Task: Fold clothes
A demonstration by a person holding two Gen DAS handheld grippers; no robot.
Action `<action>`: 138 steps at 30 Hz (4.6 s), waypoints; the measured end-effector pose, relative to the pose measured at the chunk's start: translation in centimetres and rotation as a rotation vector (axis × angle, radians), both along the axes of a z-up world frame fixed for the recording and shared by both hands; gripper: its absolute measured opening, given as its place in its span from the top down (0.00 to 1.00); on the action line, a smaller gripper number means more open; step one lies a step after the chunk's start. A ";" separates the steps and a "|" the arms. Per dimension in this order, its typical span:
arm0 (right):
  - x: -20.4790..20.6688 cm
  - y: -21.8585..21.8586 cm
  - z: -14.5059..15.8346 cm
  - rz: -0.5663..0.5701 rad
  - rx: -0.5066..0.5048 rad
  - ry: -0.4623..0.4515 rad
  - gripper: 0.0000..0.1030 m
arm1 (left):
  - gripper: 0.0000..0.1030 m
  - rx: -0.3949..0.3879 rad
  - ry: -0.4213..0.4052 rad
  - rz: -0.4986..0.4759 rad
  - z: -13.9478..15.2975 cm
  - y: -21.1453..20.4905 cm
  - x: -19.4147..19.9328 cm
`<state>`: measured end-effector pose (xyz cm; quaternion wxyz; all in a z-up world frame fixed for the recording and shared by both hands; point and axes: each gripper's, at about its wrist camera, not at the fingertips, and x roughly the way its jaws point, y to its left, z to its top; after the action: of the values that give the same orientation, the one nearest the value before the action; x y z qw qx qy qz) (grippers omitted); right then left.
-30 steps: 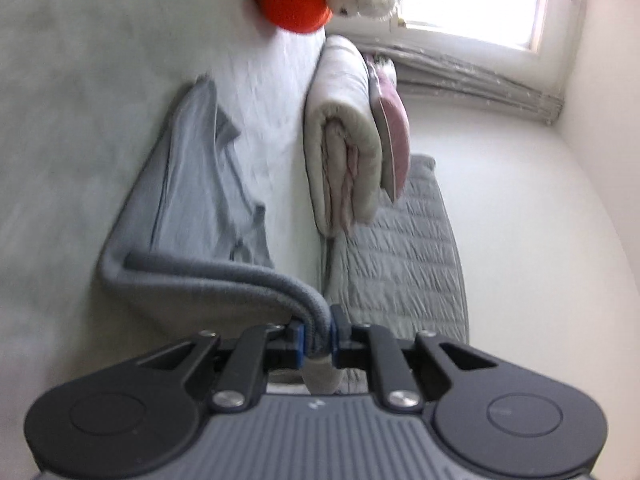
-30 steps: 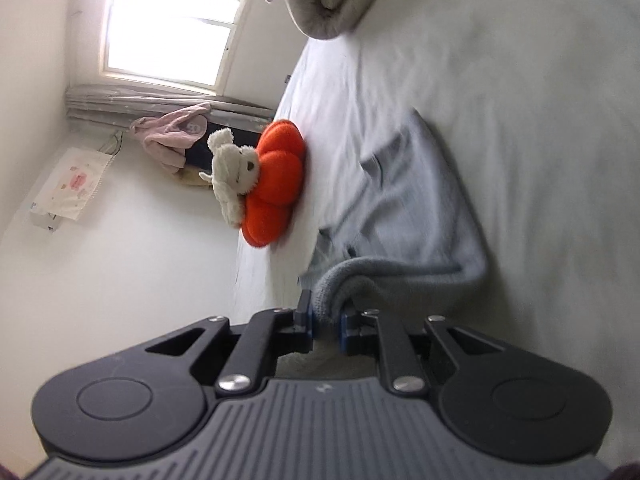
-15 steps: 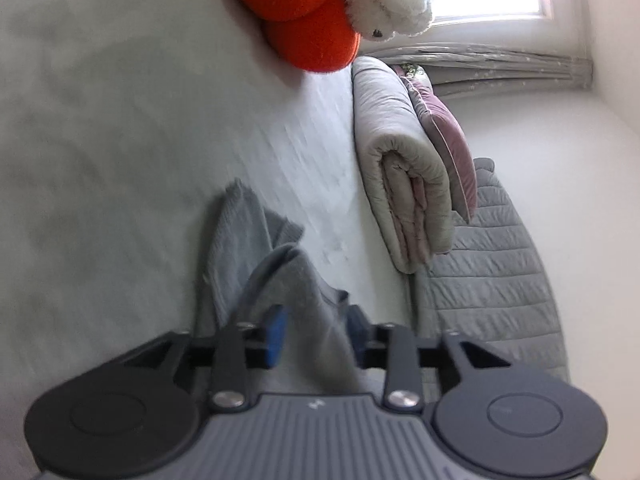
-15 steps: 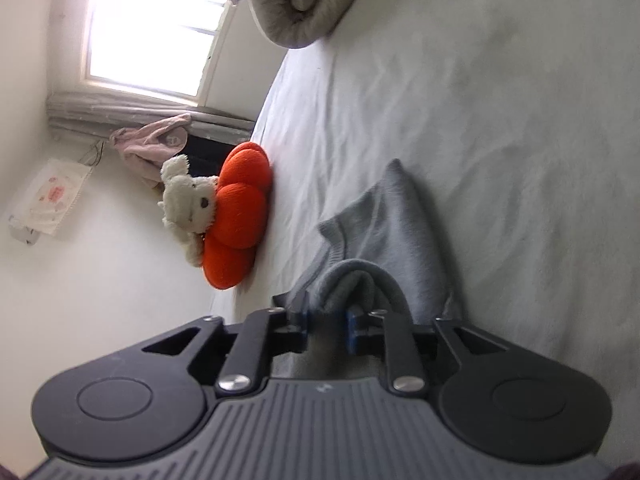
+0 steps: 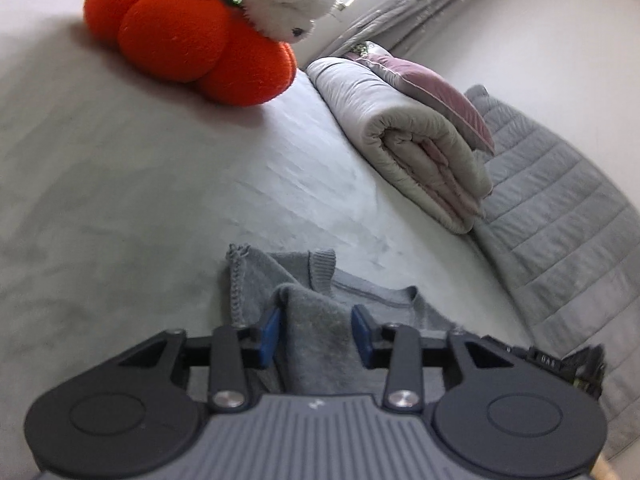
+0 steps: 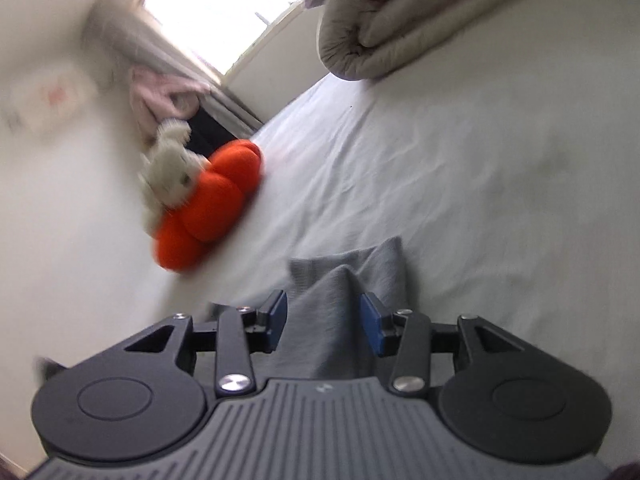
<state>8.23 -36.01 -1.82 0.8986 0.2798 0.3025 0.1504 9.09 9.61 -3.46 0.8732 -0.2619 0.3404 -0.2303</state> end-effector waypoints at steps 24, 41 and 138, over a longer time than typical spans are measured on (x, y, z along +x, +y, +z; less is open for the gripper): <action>6.2 7.0 -1.3 -0.112 -0.533 -0.109 0.89 | 0.96 0.160 -0.097 0.152 1.1 -1.8 3.1; 4.3 13.5 1.9 0.017 -0.623 -0.200 0.65 | 0.60 0.300 -0.215 0.054 4.2 -8.6 1.9; 7.1 19.3 -0.2 0.048 -0.516 0.017 0.87 | 0.81 0.097 -0.184 0.072 5.6 -7.4 -7.1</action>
<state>15.28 -16.72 -2.06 0.9338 0.0353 0.3451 0.0872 1.98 2.19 2.16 0.9202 -0.2089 0.2599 -0.2049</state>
